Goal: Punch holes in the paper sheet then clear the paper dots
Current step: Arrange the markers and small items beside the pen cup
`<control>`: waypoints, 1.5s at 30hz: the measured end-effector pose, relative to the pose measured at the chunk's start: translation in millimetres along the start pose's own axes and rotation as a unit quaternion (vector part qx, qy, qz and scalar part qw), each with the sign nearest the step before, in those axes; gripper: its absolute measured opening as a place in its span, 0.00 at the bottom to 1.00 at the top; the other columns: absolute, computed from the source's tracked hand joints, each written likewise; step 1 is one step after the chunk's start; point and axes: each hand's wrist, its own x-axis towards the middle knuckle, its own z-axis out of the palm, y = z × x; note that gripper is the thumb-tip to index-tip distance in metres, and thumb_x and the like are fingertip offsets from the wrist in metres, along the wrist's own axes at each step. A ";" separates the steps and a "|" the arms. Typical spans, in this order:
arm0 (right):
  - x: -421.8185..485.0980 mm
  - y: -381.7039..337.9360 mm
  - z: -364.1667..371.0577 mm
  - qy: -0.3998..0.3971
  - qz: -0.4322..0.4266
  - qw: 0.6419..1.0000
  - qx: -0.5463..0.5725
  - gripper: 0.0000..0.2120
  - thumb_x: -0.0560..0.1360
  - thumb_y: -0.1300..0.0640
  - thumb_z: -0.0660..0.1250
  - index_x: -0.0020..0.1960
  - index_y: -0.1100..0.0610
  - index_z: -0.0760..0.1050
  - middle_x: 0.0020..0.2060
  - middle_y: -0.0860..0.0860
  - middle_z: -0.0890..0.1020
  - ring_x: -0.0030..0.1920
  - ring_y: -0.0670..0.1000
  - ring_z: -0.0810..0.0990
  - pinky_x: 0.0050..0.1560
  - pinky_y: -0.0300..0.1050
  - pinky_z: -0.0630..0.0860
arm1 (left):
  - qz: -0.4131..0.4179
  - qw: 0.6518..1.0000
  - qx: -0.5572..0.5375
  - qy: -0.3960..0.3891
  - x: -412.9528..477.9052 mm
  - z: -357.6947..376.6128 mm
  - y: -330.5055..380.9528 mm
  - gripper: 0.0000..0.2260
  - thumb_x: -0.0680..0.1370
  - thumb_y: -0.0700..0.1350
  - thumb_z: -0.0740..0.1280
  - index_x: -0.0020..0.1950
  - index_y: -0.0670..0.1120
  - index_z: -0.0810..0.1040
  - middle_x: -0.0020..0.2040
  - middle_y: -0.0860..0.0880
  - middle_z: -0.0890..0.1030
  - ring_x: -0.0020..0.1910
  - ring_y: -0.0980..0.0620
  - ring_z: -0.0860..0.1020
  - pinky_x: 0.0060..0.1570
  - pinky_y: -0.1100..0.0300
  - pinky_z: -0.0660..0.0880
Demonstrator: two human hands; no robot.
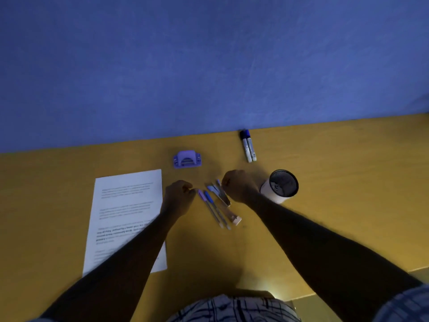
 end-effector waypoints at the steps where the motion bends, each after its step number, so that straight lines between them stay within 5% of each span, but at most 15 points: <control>1: -6.8 -3.5 8.8 -0.019 0.005 1.000 -0.019 0.13 0.78 0.52 0.61 0.54 0.59 0.80 0.53 0.57 0.82 0.53 0.58 0.81 0.48 0.49 0.79 | -0.003 1.000 0.001 -0.003 -5.1 -0.5 -2.5 0.10 0.74 0.44 0.72 0.53 0.41 0.82 0.50 0.44 0.84 0.50 0.48 0.81 0.52 0.60 0.73; 7: -27.7 -17.0 41.7 -0.074 0.041 0.996 -0.039 0.12 0.77 0.50 0.64 0.52 0.59 0.78 0.46 0.54 0.82 0.42 0.53 0.81 0.29 0.41 0.70 | -0.013 1.000 -0.008 -0.015 -26.1 -0.8 -10.7 0.11 0.75 0.45 0.71 0.54 0.42 0.81 0.51 0.45 0.83 0.48 0.53 0.78 0.48 0.64 0.70; 14: -18.0 -29.7 47.8 -0.065 0.055 0.995 -0.055 0.10 0.77 0.54 0.63 0.53 0.59 0.77 0.48 0.54 0.82 0.46 0.54 0.82 0.35 0.44 0.75 | -0.009 1.000 -0.006 -0.018 -32.8 -2.2 -16.4 0.12 0.75 0.47 0.71 0.55 0.42 0.81 0.51 0.46 0.83 0.47 0.54 0.78 0.50 0.62 0.74; 22: -10.7 -32.1 50.3 -0.041 0.043 0.998 -0.034 0.15 0.75 0.44 0.67 0.51 0.55 0.77 0.40 0.52 0.80 0.42 0.52 0.81 0.35 0.46 0.79 | -0.007 1.000 -0.015 -0.015 -26.9 -3.6 -18.2 0.11 0.76 0.47 0.71 0.55 0.43 0.81 0.49 0.49 0.83 0.46 0.57 0.78 0.46 0.66 0.72; 26: -3.4 -35.0 38.0 -0.033 0.083 0.992 0.090 0.14 0.70 0.45 0.72 0.46 0.55 0.80 0.38 0.49 0.81 0.39 0.48 0.80 0.38 0.46 0.80 | -0.046 0.991 -0.116 -0.051 -17.3 -0.2 -6.0 0.07 0.78 0.45 0.68 0.51 0.43 0.82 0.44 0.50 0.83 0.40 0.57 0.79 0.41 0.66 0.76; 29: -2.8 -43.0 29.9 -0.033 0.071 0.983 0.168 0.10 0.71 0.46 0.73 0.40 0.52 0.79 0.36 0.47 0.81 0.38 0.46 0.80 0.38 0.43 0.78 | -0.120 0.951 -0.268 -0.097 -12.1 3.3 10.5 0.07 0.79 0.47 0.66 0.44 0.49 0.83 0.39 0.49 0.84 0.37 0.54 0.81 0.34 0.63 0.78; 33: -3.2 -45.2 27.2 -0.066 0.013 0.967 0.244 0.07 0.74 0.50 0.71 0.46 0.54 0.82 0.41 0.46 0.83 0.42 0.46 0.81 0.43 0.42 0.79 | -0.142 0.948 -0.275 -0.078 -8.5 0.2 9.8 0.08 0.80 0.45 0.65 0.46 0.43 0.82 0.38 0.48 0.83 0.33 0.58 0.81 0.31 0.66 0.75; 39: -5.8 -42.8 45.2 -0.061 -0.011 0.998 -0.033 0.15 0.73 0.48 0.70 0.56 0.54 0.77 0.53 0.52 0.81 0.53 0.53 0.81 0.50 0.50 0.80 | -0.133 0.957 -0.255 -0.015 -4.0 -20.1 -15.4 0.09 0.80 0.43 0.64 0.42 0.44 0.82 0.40 0.44 0.84 0.39 0.49 0.82 0.43 0.54 0.79; 45: -3.9 -51.4 51.3 -0.053 0.010 0.997 -0.052 0.12 0.74 0.54 0.66 0.54 0.58 0.76 0.53 0.57 0.82 0.53 0.59 0.82 0.45 0.49 0.78 | -0.154 0.953 -0.260 -0.009 -5.0 -24.0 -27.5 0.10 0.79 0.43 0.64 0.40 0.47 0.81 0.38 0.46 0.84 0.40 0.47 0.82 0.45 0.51 0.79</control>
